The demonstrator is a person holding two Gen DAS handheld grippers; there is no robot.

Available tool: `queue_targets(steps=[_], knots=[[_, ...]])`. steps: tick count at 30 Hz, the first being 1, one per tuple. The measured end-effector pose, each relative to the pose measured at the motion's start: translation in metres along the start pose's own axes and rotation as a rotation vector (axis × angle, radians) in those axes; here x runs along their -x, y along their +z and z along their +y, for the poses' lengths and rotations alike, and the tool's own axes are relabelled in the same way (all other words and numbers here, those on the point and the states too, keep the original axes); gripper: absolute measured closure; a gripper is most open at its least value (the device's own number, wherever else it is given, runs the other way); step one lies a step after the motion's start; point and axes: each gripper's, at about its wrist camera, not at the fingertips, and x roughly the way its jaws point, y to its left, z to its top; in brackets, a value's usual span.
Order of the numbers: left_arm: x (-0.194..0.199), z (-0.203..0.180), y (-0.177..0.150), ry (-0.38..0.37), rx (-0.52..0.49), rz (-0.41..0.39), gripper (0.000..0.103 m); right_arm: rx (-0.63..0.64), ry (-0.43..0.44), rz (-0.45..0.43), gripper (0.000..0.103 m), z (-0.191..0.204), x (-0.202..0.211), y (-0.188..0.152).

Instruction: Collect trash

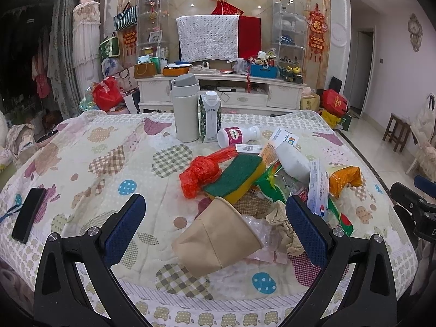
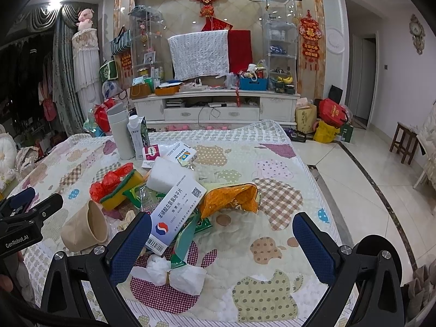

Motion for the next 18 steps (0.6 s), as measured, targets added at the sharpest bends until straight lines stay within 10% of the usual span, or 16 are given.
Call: queue_targets(steps=[18], knots=[[-0.0065, 0.0017, -0.0018, 0.007, 0.000, 0.014, 0.001, 0.004, -0.005, 0.013, 0.000, -0.0016, -0.0043, -0.0017]])
